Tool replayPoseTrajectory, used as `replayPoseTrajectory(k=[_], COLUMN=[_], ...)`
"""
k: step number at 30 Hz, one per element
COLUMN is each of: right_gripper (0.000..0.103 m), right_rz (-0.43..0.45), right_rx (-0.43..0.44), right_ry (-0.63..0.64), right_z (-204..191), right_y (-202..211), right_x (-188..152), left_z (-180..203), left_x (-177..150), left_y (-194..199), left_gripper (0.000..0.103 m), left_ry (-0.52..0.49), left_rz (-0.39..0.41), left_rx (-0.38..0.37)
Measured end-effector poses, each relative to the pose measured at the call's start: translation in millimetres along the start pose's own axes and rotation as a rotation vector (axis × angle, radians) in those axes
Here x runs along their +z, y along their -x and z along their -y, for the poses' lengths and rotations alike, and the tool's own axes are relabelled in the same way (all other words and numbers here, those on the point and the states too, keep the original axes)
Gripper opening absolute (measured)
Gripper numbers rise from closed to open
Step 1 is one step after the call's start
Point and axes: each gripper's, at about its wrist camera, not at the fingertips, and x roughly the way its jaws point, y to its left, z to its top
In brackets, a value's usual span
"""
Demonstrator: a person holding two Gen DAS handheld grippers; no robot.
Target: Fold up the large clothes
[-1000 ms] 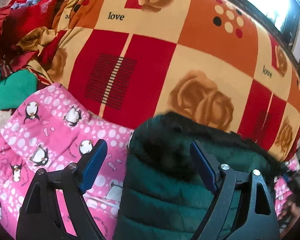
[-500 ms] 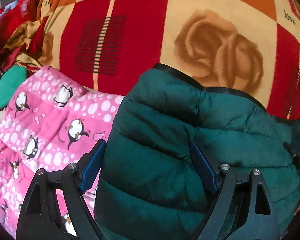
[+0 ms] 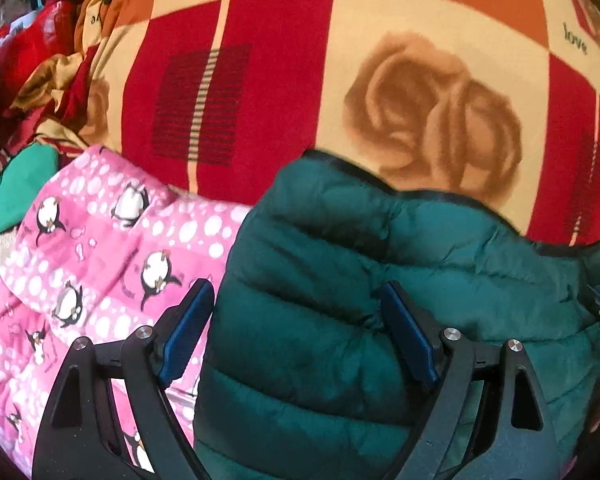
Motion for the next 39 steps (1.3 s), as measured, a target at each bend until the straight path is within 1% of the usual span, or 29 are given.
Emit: replayPoseTrajectory(k=[2,3,5,7,9,12,15,18,20,23,25,26,29,31,34,37,39], right_gripper=[0.076,0.076,0.076,0.076,0.076,0.077,0.077,0.077,0.077,0.077,0.077,0.077,0.077,0.077,0.077,0.078,0.088], right_rz=[0.029,0.03,0.009,-0.019,-0.048,-0.023,-0.029,-0.027,0.007,0.047,0.047,0.031,0.02,0.009,0.005,0.024,0.026], right_rx=[-0.043,-0.061,-0.094,-0.101,-0.103,-0.114,-0.122,-0.11,-0.082,-0.077,-0.087,-0.101,-0.083,-0.098,-0.11,-0.092,-0.064], right_ry=[-0.015,-0.028,-0.058,-0.073,-0.088,-0.098,-0.095,-0.1,-0.118,-0.127,-0.13,-0.135,-0.154,-0.145,-0.136,-0.154,-0.152], right_z=[15,23,38,49,58,56,55,47,46,47,51,54,64,63,52,46,37], right_y=[11,12,8,1,-15,-25,-30,-21,3,29,31,24,13,15,24,45,55], right_x=[3,4,3,0,-8,-14,-16,-11,-16,-33,-45,-55,-67,-64,-56,-53,-56], left_z=[3,5,9,12,15,17,16,15,13,11,9,8,5,0,-9,-12,-15], left_x=[3,4,4,2,1,0,-1,-1,-2,-3,-4,-4,-5,-7,-13,-22,-29], left_y=[-3,-6,-17,-26,-31,-33,-33,-33,-33,-33,-34,-33,-28,-21,-1,21,33], left_gripper=[0.086,0.086,0.086,0.086,0.087,0.087,0.087,0.087,0.087,0.088,0.088,0.088,0.088,0.088,0.088,0.088,0.088], left_ry=[0.002,-0.002,-0.022,-0.037,-0.039,-0.042,-0.045,-0.039,-0.034,-0.024,-0.016,-0.011,0.001,0.019,0.039,0.025,0.02], left_rz=[-0.009,-0.017,-0.036,-0.051,-0.047,-0.037,-0.036,-0.035,-0.033,-0.029,-0.025,-0.023,-0.025,-0.037,-0.032,-0.001,0.014], left_rx=[0.001,0.008,0.031,0.042,0.048,0.063,0.063,0.054,0.048,0.041,0.037,0.033,0.026,0.013,-0.021,-0.021,-0.023])
